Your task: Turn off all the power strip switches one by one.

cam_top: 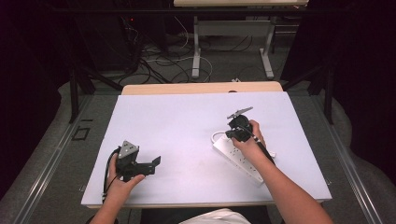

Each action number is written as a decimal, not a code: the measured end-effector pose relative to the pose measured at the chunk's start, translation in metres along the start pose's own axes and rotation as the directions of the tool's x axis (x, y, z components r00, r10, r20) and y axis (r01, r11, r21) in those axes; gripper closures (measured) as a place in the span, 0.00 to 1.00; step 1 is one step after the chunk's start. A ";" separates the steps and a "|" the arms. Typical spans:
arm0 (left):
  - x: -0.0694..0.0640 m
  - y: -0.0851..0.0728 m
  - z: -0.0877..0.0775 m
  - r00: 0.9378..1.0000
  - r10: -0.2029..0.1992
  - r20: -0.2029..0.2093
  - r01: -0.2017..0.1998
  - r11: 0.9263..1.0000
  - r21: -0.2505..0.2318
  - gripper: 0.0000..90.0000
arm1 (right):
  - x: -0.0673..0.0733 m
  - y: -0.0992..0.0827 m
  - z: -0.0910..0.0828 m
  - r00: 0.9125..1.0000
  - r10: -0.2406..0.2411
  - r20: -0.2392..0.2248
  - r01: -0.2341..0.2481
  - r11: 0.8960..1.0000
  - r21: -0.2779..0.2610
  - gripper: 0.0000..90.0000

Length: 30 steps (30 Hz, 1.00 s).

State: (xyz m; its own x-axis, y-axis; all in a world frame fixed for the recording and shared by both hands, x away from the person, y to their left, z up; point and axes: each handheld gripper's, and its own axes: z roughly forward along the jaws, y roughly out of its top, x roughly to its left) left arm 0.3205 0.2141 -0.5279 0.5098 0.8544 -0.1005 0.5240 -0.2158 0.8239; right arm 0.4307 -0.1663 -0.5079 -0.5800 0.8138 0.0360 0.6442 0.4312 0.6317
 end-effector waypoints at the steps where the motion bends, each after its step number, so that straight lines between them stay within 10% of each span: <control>1: 0.001 0.000 0.000 1.000 0.010 -0.003 -0.010 1.000 0.004 0.03 | 0.000 0.000 0.002 1.000 0.001 0.003 -0.001 1.000 0.002 1.00; 30: 0.002 0.000 -0.002 1.000 0.002 0.000 -0.002 1.000 -0.011 0.03 | 0.005 0.003 0.018 1.000 -0.003 0.016 0.002 0.999 0.044 1.00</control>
State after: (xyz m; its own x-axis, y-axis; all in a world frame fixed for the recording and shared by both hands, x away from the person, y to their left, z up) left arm 0.3199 0.2166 -0.5268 0.5109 0.8539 -0.0994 0.5154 -0.2117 0.8304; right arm 0.4389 -0.1542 -0.5201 -0.5738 0.8187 0.0221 0.6645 0.4495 0.5970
